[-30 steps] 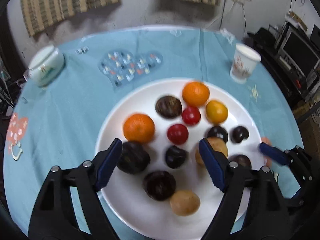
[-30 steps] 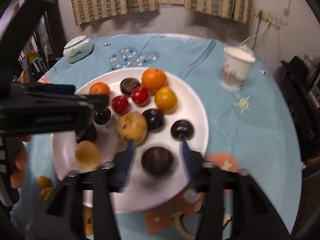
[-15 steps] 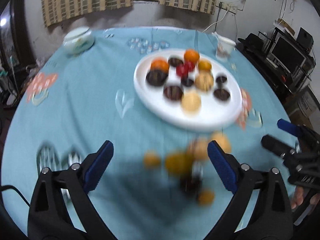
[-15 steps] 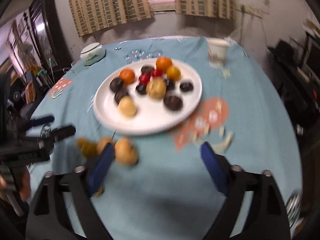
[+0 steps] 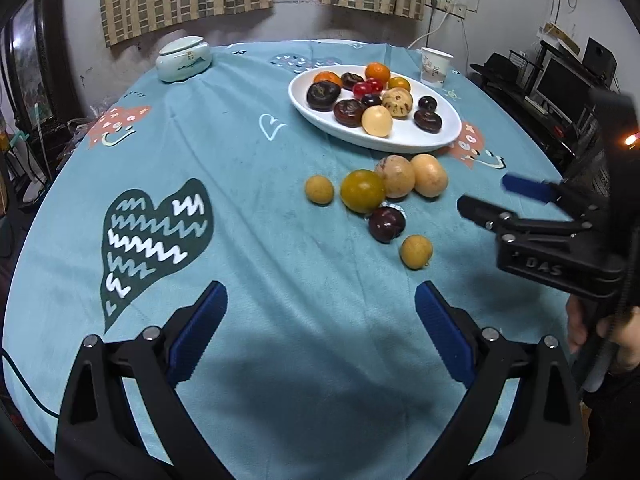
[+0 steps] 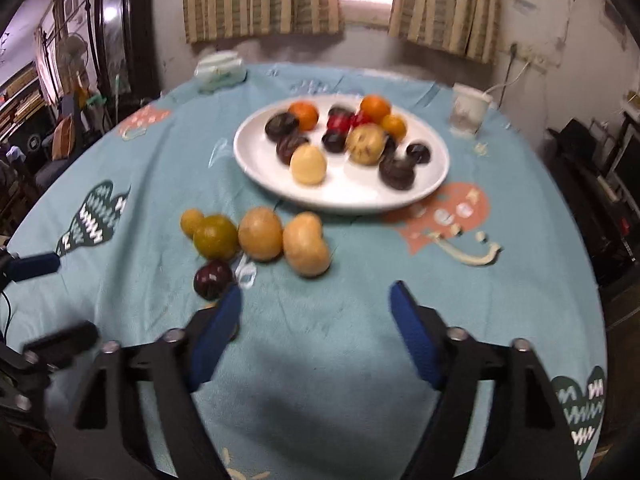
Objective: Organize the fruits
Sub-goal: 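Move both open grippers back above the remaining fruit pile, then grasp a small yellow fruit with the left gripper while the right gripper grasps a beige pear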
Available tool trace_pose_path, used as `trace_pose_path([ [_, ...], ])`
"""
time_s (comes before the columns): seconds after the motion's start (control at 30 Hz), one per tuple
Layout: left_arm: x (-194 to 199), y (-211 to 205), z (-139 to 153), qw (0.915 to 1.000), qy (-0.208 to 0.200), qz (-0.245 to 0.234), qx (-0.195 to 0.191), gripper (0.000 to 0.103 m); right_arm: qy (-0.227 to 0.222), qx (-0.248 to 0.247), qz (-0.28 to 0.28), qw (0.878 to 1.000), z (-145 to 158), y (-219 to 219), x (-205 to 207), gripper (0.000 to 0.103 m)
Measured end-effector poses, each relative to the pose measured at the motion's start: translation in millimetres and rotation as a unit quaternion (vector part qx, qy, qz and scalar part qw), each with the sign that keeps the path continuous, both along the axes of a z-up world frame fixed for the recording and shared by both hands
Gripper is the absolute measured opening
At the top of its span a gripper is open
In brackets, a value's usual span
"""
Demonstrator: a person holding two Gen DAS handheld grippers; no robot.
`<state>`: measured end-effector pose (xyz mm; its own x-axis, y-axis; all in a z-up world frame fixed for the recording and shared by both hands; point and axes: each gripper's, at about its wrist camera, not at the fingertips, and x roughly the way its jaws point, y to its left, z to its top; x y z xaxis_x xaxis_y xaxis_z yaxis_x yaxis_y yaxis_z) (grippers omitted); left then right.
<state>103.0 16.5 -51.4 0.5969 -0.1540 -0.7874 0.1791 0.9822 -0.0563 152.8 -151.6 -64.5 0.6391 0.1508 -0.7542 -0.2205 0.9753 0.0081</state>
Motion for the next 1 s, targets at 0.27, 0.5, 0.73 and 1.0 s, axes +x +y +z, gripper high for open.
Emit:
trace_pose_path([
  [0.27,6,8,0,0.9999,0.003,0.011,-0.006,0.097,0.004,0.0,0.01,1.0,-6,4,5,0.07],
  [0.5,9,7,-5,0.9999,0.011,0.011,-0.002,0.097,0.017,-0.02,0.018,0.999,-15,13,27,0.07],
  [0.73,14,7,-8,0.9997,0.015,0.017,0.01,0.097,0.049,-0.021,0.032,0.998,-33,14,55,0.032],
  [1.0,19,-9,-12,0.9995,0.027,0.001,0.016,0.097,0.034,0.027,0.019,0.999,-4,-10,16,0.029],
])
